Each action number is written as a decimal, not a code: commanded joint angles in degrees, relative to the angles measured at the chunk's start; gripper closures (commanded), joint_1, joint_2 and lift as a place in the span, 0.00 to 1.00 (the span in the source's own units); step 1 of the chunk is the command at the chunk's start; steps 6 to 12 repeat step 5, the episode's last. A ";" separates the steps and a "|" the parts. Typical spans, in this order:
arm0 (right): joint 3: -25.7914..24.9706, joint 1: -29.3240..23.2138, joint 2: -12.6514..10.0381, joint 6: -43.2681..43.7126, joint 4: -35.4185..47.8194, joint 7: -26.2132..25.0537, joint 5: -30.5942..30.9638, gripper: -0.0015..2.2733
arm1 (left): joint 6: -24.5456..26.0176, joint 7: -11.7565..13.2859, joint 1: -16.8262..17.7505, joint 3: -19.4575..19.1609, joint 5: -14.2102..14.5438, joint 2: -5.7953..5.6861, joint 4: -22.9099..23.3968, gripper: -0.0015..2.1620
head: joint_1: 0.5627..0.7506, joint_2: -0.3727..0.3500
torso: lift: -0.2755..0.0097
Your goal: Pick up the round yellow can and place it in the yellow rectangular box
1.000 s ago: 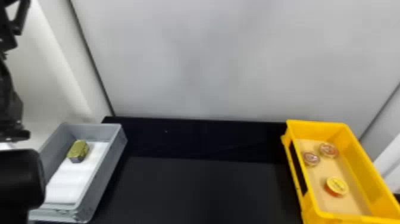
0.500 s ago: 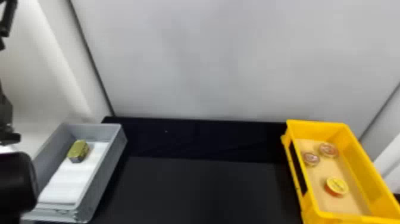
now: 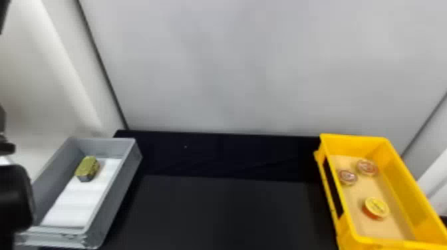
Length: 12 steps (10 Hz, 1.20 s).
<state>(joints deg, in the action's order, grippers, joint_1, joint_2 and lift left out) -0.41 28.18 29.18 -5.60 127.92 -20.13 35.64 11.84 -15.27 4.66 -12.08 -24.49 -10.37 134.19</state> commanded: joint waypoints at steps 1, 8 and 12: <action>-1.26 -0.58 -0.09 -0.03 0.49 -0.35 -0.90 0.05 | 0.74 -0.12 1.40 -0.15 -0.12 -2.65 0.20 0.06 | 0.53 0.59 | 0.93; -0.38 -0.41 0.00 0.06 0.67 0.53 -0.90 0.05 | 1.35 -0.12 2.46 -0.15 -0.12 -3.53 0.55 0.06 | 0.53 0.59 | 0.93; -0.38 -0.41 0.00 0.06 0.67 0.53 -0.90 0.05 | 1.35 -0.12 2.46 -0.15 -0.12 -3.53 0.55 0.06 | 0.53 0.59 | 0.93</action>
